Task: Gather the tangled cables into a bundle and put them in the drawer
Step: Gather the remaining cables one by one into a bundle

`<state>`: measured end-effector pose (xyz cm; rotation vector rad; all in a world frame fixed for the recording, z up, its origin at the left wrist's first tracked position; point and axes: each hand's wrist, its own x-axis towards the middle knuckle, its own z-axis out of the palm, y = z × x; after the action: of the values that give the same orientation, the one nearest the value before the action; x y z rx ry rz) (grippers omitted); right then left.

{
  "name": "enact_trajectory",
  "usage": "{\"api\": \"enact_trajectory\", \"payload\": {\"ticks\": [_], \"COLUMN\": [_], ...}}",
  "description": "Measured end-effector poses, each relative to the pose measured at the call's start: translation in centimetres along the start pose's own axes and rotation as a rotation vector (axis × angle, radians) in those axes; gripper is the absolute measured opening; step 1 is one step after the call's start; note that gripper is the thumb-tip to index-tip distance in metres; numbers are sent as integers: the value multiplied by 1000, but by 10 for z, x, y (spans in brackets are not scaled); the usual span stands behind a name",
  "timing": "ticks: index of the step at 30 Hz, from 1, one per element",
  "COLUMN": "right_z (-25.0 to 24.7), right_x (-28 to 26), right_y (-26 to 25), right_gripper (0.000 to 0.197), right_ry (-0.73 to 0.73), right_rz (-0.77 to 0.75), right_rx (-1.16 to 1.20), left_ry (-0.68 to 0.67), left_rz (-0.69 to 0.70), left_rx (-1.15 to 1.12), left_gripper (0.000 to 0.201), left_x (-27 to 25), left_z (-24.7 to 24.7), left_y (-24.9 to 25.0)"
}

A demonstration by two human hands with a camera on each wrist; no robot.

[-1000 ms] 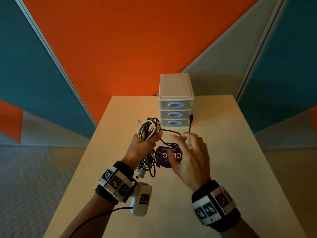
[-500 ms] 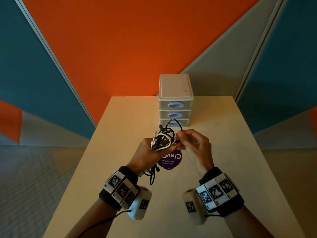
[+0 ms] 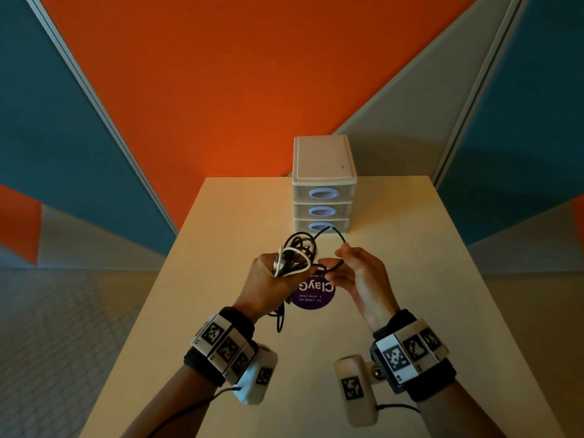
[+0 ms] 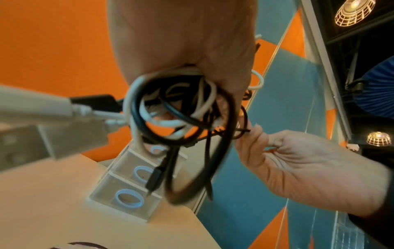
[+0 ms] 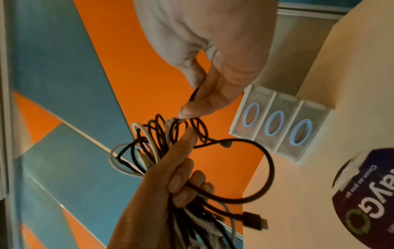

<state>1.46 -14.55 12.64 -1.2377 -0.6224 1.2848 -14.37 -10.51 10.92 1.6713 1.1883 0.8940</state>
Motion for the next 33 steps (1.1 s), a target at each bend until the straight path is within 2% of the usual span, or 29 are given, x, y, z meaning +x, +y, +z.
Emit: {"api": "enact_trajectory", "payload": {"ticks": [3,7,9,12,16,17,19,21,24,26,28,30,33], "right_z": [-1,-10,-13,-18,-39,-47,-55,-55,-52,-55,-58,-52,-28], "right_x": [0,2,3,7,17,19,21,24,28,29,27,20,4], "right_y": [-2,-7,-9,-8,-10,-10,-6,3,22,36,51,57,46], "right_gripper": [21,21,22,25,23,22,22,24,26,26,39,49,51], "right_ry": [-7,57,61,89,119,101,74,95,214,258,221,183,31], "right_rz": [38,-12,0,95,207,212,177,109,33,62,120,-10,-391], "right_rx": [31,-68,21,191,289,231,18,-257,-540,-696,-970,-996,-708], "left_ry": [-33,-27,-4,12,227,260,244,160,34,2,8,-3,-85], "left_rz": [8,-20,-31,-48,-148,-173,-191,-191,-201,-202,-219,-263,-303], "left_rx": [-9,20,-3,-14,-80,-95,-83,-64,-83,-153,-261,-342,-431], "left_gripper": [5,20,23,23,13,13,14,5,14,13,16,25,30], "left_x": [-1,2,3,3,13,15,15,13,10,10,10,11,10], "left_z": [0,-5,-10,-12,-30,-36,-43,-42,-37,-36,-36,-37,-34], "left_y": [2,1,1,1,-11,-14,-17,-17,-20,-20,-18,-15,-10]}}
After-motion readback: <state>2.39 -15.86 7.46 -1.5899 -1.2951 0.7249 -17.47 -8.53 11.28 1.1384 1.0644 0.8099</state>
